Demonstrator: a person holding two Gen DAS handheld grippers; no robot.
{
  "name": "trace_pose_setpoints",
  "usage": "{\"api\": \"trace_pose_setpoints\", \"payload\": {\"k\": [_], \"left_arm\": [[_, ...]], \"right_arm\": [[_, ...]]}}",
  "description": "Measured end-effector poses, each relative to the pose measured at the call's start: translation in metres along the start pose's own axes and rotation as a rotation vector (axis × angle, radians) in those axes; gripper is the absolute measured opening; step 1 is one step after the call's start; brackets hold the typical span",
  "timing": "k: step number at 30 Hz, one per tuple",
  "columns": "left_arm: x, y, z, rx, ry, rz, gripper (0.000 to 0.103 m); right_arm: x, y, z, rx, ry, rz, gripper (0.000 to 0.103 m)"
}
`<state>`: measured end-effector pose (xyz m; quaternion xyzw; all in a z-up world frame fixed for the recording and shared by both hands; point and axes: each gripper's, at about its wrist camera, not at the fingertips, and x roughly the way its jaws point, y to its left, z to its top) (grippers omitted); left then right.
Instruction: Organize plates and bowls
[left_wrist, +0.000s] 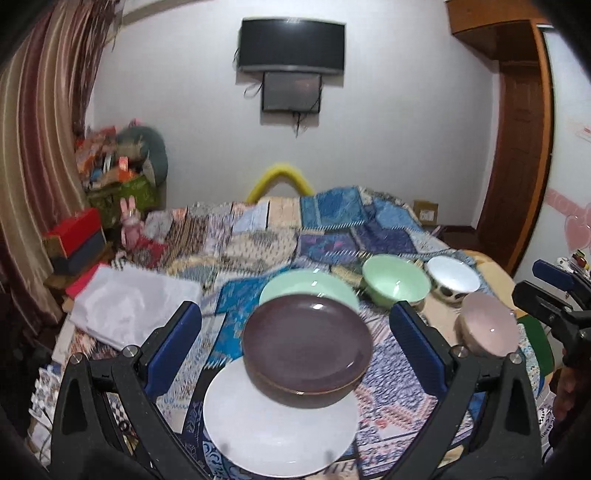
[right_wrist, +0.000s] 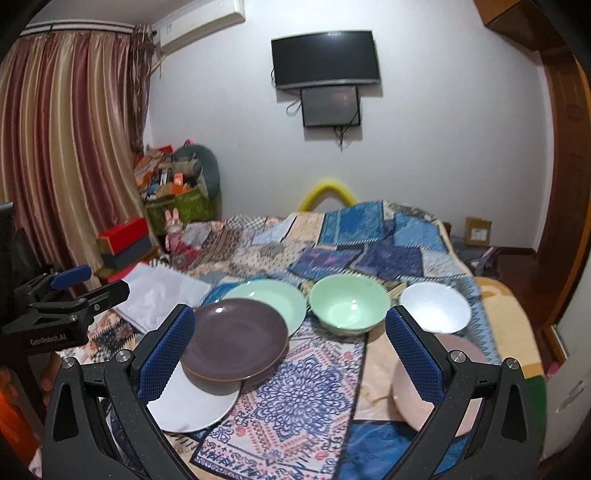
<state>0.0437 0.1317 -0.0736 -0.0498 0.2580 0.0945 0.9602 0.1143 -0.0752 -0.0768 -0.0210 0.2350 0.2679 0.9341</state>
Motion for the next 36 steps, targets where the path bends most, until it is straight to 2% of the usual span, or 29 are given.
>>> {"api": "trace_pose_setpoints", "payload": {"k": [6, 9, 13, 17, 21, 23, 25, 27, 29, 31, 33, 36], "left_arm": [[0.049, 0.035, -0.014, -0.041, 0.083, 0.021, 0.103], [0.079, 0.053, -0.021, -0.07, 0.15, 0.023, 0.103], [0.108, 0.066, -0.025, -0.057, 0.192, 0.053, 0.103], [0.14, 0.077, -0.03, -0.038, 0.252, 0.039, 0.083], [0.172, 0.084, -0.037, -0.057, 0.324, -0.005, 0.078], [0.182, 0.086, -0.04, -0.058, 0.354, -0.018, 0.07], [0.194, 0.086, -0.042, -0.061, 0.386, -0.044, 0.065], [0.202, 0.086, -0.044, -0.068, 0.407, -0.057, 0.057], [0.21, 0.084, -0.046, -0.063, 0.428, -0.077, 0.053], [0.216, 0.083, -0.048, -0.066, 0.452, -0.099, 0.052], [0.221, 0.083, -0.05, -0.069, 0.469, -0.106, 0.045], [0.227, 0.086, -0.052, -0.098, 0.489, -0.146, 0.04]], "right_arm": [[0.042, 0.006, -0.012, 0.003, 0.09, 0.012, 0.103], [0.067, 0.005, -0.018, 0.014, 0.149, 0.011, 0.098], [0.097, 0.002, -0.024, 0.03, 0.222, 0.019, 0.09], [0.122, -0.001, -0.032, 0.046, 0.283, 0.027, 0.081], [0.143, -0.004, -0.041, 0.079, 0.346, 0.052, 0.073], [0.154, -0.005, -0.045, 0.09, 0.376, 0.061, 0.065], [0.162, -0.005, -0.05, 0.093, 0.399, 0.063, 0.061], [0.168, -0.005, -0.052, 0.101, 0.415, 0.07, 0.059], [0.175, -0.007, -0.055, 0.119, 0.433, 0.084, 0.051], [0.18, -0.007, -0.057, 0.13, 0.447, 0.096, 0.047], [0.185, -0.007, -0.059, 0.139, 0.456, 0.1, 0.045], [0.19, -0.005, -0.062, 0.141, 0.474, 0.112, 0.037]]}}
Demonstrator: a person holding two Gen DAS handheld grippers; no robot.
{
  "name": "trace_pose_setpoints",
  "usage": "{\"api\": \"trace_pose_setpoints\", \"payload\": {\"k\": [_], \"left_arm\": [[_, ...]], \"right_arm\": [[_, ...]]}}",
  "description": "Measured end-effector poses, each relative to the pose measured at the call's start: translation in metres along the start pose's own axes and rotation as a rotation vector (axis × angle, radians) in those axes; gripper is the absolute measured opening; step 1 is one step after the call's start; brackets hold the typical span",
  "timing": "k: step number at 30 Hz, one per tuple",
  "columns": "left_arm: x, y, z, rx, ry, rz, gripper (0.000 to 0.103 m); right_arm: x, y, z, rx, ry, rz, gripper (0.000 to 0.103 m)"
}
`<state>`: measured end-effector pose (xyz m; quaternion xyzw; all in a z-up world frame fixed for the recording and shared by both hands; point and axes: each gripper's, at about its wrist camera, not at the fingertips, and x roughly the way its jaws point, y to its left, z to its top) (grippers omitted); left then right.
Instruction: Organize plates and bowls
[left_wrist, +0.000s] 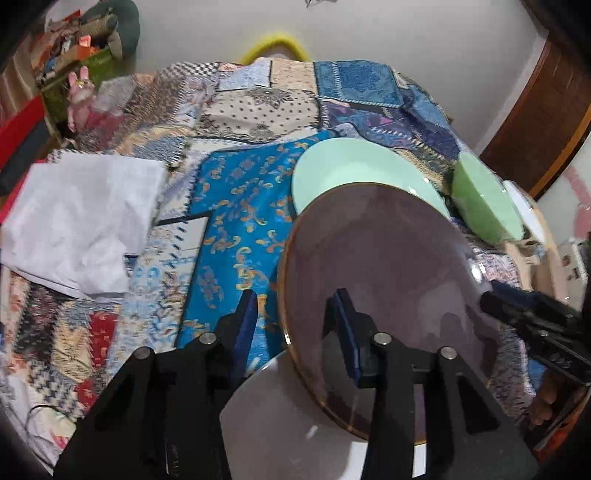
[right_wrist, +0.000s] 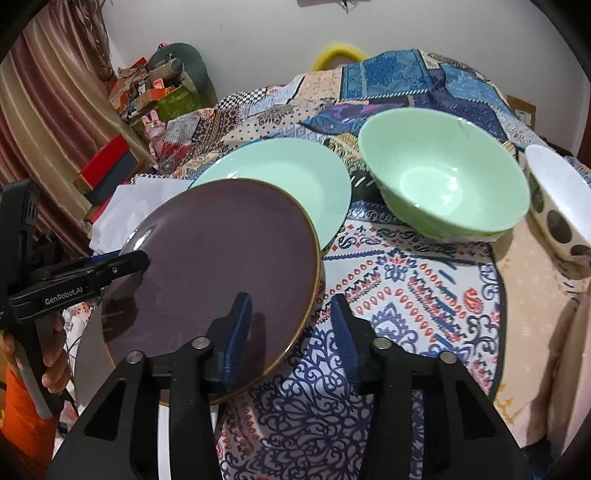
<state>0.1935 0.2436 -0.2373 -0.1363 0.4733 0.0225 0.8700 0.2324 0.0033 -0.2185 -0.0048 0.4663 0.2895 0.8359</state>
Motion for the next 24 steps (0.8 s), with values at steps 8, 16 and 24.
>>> {"api": "trace_pose_setpoints", "payload": {"k": [8, 16, 24], "left_arm": [[0.007, -0.003, 0.002, -0.009, 0.028, -0.067, 0.036], [0.003, -0.007, -0.002, -0.02, 0.029, -0.047, 0.036], [-0.009, -0.021, -0.009, 0.005, 0.009, -0.035, 0.036]], "right_arm": [[0.011, 0.003, 0.001, -0.014, 0.015, 0.004, 0.03], [0.009, -0.007, 0.001, 0.025, 0.006, 0.057, 0.027], [0.0, -0.009, -0.004, 0.026, -0.013, 0.057, 0.026]]}}
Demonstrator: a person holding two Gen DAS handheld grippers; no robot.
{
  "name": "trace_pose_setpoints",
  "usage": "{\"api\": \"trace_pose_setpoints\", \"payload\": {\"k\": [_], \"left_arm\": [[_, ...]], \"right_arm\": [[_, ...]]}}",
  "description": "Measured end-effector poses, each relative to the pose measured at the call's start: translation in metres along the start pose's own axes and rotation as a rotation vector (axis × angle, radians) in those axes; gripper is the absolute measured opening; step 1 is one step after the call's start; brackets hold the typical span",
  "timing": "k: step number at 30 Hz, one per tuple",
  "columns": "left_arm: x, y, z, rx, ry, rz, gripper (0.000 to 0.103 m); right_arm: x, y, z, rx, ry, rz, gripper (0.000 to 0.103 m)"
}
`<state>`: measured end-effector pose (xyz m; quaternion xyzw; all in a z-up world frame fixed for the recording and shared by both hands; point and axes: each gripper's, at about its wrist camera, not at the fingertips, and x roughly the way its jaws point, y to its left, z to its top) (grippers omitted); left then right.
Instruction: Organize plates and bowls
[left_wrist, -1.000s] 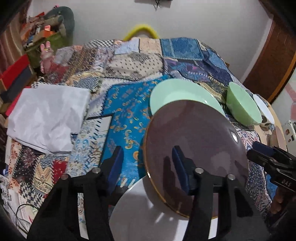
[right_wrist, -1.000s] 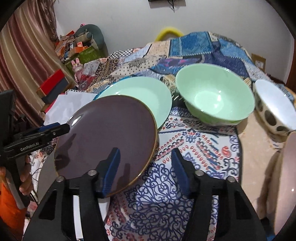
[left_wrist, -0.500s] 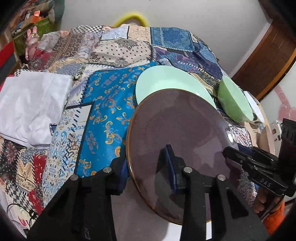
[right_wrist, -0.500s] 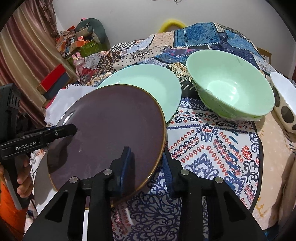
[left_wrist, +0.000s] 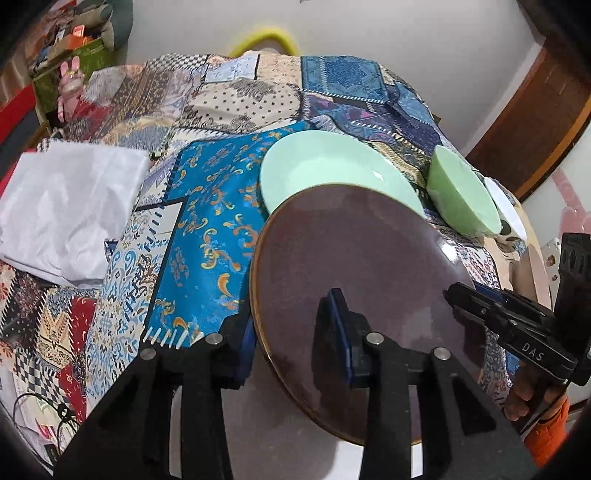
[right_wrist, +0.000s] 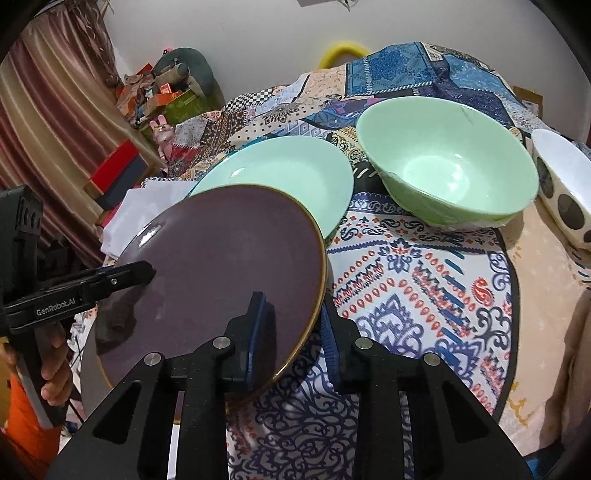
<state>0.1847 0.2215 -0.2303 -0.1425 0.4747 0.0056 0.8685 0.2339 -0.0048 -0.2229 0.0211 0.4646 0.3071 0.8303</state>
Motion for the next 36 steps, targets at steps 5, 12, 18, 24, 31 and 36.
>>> {"api": "trace_pose_setpoints", "payload": {"k": [5, 12, 18, 24, 31, 36], "left_arm": [[-0.005, -0.012, -0.004, 0.02, -0.01, 0.009, 0.036], [-0.011, -0.032, -0.01, 0.032, -0.025, -0.015, 0.036], [-0.019, -0.058, -0.018, 0.048, -0.032, -0.047, 0.036], [-0.028, -0.086, -0.026, 0.072, -0.041, -0.065, 0.036], [-0.032, -0.111, -0.039, 0.096, -0.028, -0.086, 0.036], [-0.031, -0.127, -0.046, 0.113, -0.013, -0.096, 0.036]], "right_arm": [[-0.009, -0.007, -0.003, 0.014, -0.02, 0.011, 0.026], [-0.026, -0.017, -0.01, 0.01, -0.049, -0.014, 0.026], [-0.049, -0.025, -0.016, 0.003, -0.086, -0.044, 0.026], [-0.071, -0.035, -0.027, 0.009, -0.113, -0.066, 0.026], [-0.088, -0.046, -0.038, 0.028, -0.125, -0.084, 0.026], [-0.098, -0.056, -0.049, 0.049, -0.128, -0.096, 0.026]]}}
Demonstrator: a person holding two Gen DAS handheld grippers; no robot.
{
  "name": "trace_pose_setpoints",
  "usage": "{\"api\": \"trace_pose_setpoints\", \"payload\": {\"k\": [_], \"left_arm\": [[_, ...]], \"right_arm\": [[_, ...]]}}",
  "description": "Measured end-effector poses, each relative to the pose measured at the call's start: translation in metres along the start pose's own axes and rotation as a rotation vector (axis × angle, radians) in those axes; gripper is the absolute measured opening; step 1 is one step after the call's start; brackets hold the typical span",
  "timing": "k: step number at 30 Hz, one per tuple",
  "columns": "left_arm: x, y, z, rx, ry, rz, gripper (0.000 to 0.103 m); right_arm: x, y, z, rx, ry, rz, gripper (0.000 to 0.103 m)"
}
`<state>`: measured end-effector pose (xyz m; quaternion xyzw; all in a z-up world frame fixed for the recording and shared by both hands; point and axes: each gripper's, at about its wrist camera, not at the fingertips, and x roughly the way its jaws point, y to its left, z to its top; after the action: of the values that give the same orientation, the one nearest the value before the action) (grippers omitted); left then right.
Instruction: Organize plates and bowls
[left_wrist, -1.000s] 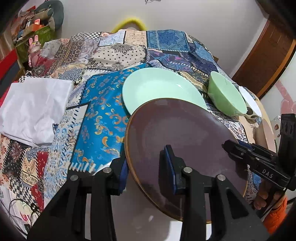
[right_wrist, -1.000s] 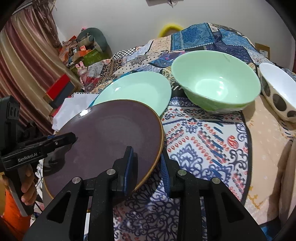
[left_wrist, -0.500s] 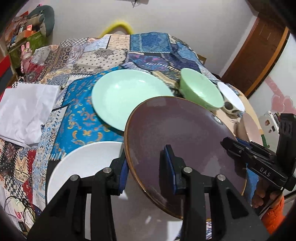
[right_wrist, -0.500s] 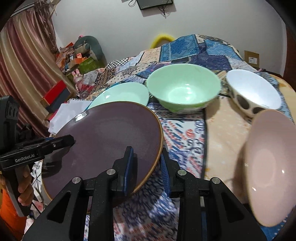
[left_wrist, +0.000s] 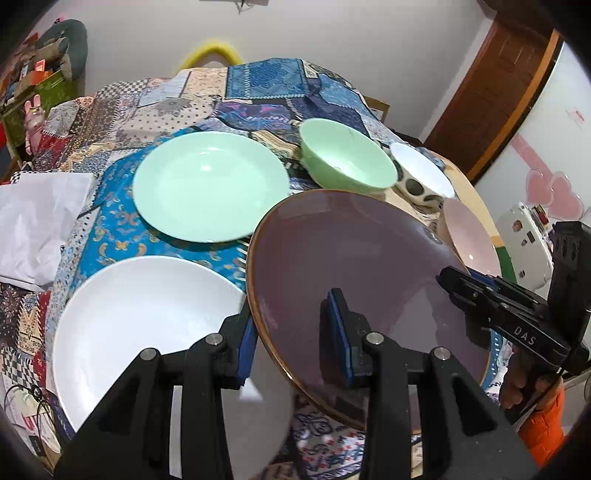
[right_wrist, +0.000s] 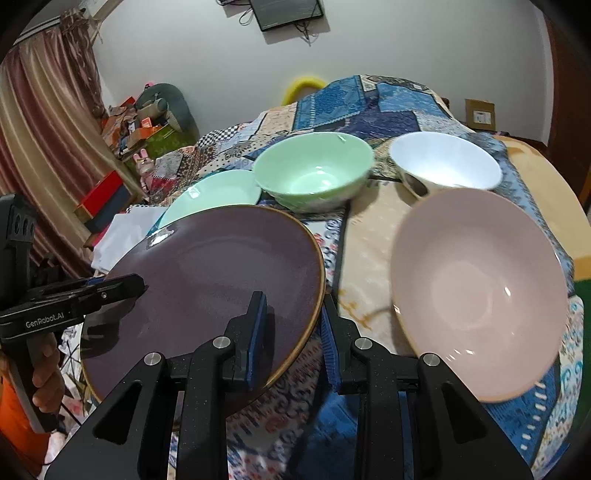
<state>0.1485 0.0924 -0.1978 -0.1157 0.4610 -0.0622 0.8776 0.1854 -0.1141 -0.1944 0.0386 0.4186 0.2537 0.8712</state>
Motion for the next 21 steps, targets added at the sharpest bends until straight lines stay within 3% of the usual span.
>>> {"api": "trace_pose_setpoints", "payload": {"k": [10, 21], "left_arm": [[0.015, -0.027, -0.012, 0.028, 0.045, -0.002, 0.036], [0.041, -0.031, -0.022, 0.026, 0.112, -0.019, 0.036]], "right_arm": [[-0.008, -0.022, -0.018, 0.045, 0.02, -0.023, 0.026], [-0.005, -0.032, -0.039, 0.069, 0.054, -0.062, 0.026]]}}
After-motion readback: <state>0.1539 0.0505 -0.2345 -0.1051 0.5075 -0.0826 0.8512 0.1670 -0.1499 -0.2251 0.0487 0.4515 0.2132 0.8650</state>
